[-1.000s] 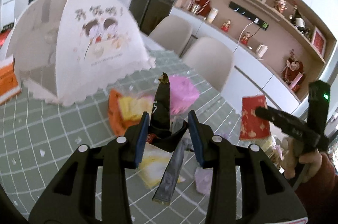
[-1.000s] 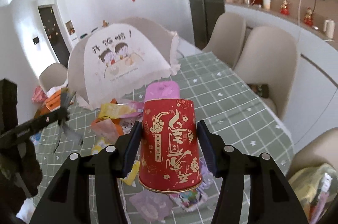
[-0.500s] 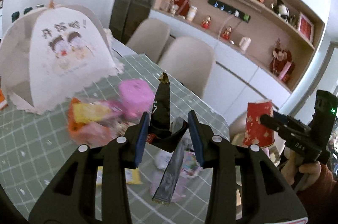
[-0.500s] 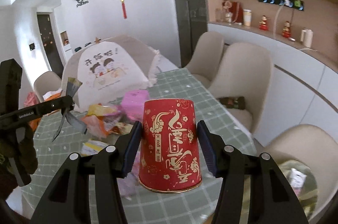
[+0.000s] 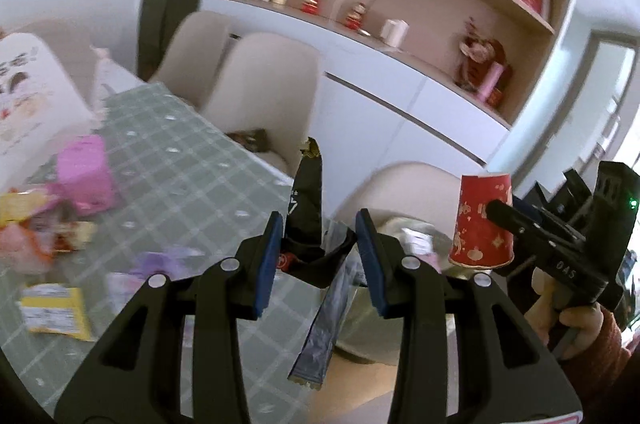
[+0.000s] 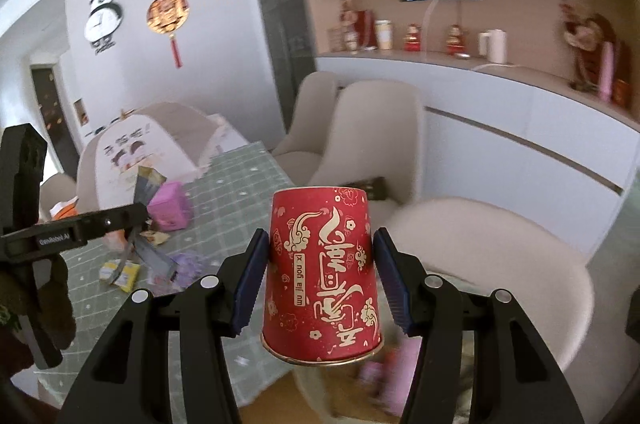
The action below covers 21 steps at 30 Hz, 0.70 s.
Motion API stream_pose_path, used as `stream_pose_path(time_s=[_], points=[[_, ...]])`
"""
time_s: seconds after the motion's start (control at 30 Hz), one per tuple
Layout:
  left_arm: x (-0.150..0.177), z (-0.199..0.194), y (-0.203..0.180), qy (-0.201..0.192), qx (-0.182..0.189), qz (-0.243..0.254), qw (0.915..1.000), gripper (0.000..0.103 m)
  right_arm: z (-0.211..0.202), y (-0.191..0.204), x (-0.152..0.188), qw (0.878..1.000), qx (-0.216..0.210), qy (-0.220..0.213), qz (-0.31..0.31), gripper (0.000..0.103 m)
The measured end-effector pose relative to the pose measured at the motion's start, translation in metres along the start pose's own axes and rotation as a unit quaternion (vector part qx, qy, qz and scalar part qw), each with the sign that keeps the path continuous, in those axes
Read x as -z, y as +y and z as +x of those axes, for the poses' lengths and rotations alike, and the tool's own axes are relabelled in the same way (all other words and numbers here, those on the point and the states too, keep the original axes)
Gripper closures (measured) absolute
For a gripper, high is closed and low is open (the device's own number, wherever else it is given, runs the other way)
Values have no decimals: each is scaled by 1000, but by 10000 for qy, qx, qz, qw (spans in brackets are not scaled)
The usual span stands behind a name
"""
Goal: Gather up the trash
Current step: 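Carry both items to the yellow bag and open the left tool over it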
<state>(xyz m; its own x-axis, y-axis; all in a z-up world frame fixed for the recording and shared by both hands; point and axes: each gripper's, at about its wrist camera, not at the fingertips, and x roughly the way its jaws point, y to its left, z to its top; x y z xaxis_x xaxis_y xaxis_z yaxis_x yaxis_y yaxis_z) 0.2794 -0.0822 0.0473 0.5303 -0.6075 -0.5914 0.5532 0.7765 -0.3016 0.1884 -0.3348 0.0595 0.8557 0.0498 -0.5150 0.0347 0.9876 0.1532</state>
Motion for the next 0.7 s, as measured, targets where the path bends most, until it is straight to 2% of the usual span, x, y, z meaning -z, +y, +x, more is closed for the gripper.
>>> stream_pose_path(time_s=[0.23,0.37,0.47,0.7], points=[[5,53,-73,183,486,316,9981,67,-37,-78,15,9984,441,-144,332,52],[10,87,-103,382,622,434,9964,67,-50,-105,25,9970,604,-149,465,52],[19,114,-117,601,620,527,9949,67,-56,-121,36,9961,725,-105,492,52],[57,189,-152,1469,472,788,9849,67,-61,-157,55,9928,937,35,741,52]])
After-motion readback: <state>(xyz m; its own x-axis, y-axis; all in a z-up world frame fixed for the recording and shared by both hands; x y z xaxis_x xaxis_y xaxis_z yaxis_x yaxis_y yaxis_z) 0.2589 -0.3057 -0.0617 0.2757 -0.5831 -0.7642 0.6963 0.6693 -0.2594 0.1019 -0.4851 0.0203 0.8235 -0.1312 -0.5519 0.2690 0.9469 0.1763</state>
